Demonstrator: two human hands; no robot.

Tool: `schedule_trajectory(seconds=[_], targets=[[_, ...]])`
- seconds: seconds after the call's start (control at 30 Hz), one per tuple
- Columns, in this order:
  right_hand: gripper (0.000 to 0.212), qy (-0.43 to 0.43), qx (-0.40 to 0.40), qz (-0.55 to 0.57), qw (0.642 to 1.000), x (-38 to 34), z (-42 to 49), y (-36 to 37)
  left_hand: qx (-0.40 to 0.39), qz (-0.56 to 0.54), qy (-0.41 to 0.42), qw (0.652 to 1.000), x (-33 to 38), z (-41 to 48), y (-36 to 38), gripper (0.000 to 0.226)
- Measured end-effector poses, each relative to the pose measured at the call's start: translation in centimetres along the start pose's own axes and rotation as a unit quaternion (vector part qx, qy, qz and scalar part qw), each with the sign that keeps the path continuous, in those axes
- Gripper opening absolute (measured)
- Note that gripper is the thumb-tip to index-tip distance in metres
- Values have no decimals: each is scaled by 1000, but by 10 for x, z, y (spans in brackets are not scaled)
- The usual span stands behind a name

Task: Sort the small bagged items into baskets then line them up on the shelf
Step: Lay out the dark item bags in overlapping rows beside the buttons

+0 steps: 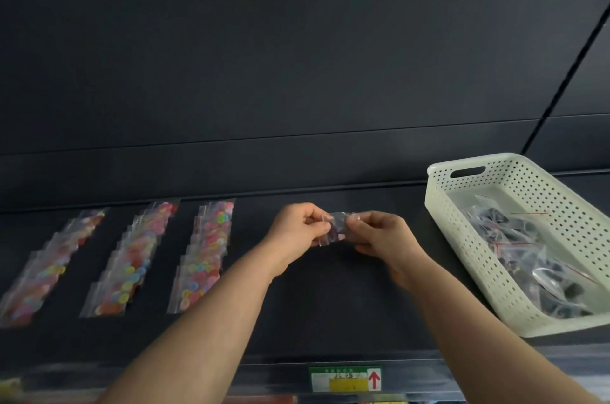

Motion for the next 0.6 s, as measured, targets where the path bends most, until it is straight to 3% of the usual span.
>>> schedule_trajectory(seconds=[0.2,0.43,0.6], targets=[[8,47,92,149,984,6,6,-6,5,30,-6,1000,-1,4,2,21],[8,39,5,18,999,1,10,-6,-26,26,-5,999,8,8,6,23],[11,53,15,71,996,-2,8,-4,-25,26,-20,999,7,10,10,24]])
Point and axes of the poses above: each hand's wrist, its own z-axis towards the middle knuckle, its own y-axis out of the palm, x = y × z, the point moved 2 cm from there along z, towards the middle knuckle, and after that the axes turned 3 degrees about x, right-handed, at the moved point
